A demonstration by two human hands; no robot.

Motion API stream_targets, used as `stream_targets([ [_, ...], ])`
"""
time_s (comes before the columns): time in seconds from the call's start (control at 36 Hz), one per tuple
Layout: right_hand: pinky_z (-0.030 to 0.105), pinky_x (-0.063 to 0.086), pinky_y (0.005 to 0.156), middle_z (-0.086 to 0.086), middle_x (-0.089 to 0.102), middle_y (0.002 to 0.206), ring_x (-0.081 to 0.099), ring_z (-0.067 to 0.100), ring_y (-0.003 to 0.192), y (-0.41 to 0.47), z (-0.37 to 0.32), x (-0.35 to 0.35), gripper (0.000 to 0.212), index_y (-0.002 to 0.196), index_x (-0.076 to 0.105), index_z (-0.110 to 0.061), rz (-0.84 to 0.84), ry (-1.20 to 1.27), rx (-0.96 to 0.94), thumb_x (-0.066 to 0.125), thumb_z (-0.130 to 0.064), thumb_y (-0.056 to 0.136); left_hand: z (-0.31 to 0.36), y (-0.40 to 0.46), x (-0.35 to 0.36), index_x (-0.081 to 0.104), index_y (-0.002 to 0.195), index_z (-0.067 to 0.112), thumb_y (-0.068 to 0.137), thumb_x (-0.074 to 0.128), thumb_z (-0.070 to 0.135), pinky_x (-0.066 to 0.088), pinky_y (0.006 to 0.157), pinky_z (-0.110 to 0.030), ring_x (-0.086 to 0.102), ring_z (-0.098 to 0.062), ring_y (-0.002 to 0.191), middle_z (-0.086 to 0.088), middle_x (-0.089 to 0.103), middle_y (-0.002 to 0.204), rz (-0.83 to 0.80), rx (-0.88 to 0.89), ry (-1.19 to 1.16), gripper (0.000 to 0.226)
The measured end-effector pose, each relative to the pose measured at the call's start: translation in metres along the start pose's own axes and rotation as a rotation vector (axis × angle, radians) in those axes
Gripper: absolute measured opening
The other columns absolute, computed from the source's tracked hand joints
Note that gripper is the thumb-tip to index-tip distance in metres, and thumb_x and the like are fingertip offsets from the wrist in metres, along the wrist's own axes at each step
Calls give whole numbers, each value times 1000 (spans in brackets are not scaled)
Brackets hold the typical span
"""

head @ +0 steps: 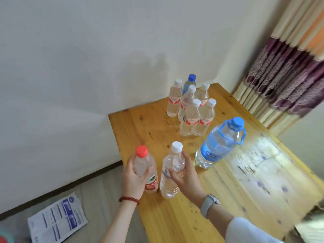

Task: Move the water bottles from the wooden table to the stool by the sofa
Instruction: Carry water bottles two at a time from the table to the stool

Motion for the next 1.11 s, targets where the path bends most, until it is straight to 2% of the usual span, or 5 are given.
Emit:
stream_targets([
  [0.19, 38, 49, 95, 2, 56, 124, 57, 17, 113, -137, 9, -58, 67, 131, 26, -47, 24, 117, 112, 65, -32, 79, 35, -103, 6, 57, 101, 45, 56, 63, 61, 43, 70, -5, 56, 12, 96, 20, 64, 100, -312, -61, -228, 48],
  [0.42, 8, 44, 74, -3, 63, 108, 59, -5, 88, -279, 33, -171, 34, 121, 46, -12, 408, 123, 268, 56, -18, 89, 107, -230, 103, 60, 109, 34, 53, 58, 78, 50, 89, -38, 61, -19, 104, -1, 67, 109, -850, -23, -293, 70],
  [0.53, 21, 45, 92, 12, 54, 130, 53, 21, 116, -364, 55, -237, 72, 136, 38, -13, 637, 144, 326, 48, -55, 79, 148, -319, 168, 54, 112, 39, 61, 51, 70, 48, 91, -43, 58, -16, 108, 2, 63, 116, -1067, -27, -276, 60],
  [0.75, 28, 44, 94, -18, 60, 116, 56, 1, 109, -603, 128, -355, 72, 135, 31, -36, 1026, 316, 407, 35, -75, 74, 220, -585, 289, 33, 127, 24, 84, 36, 62, 45, 65, -23, 53, -4, 91, 1, 49, 119, -1497, 148, -95, 58],
  [1.11, 10, 41, 78, -23, 57, 93, 54, -11, 83, -996, 193, -444, 30, 122, 45, -27, 1747, 385, 536, 31, -36, 97, 271, -1006, 347, 38, 118, 16, 71, 74, 22, 53, 80, -39, 63, -17, 94, 0, 62, 107, -2186, 278, 146, 60],
])
Point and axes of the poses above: each hand's wrist, its own y-axis towards the middle knuckle, its own x-axis out of the palm, z = x × y, the point moved 3 cm from there along y, towards the middle knuckle
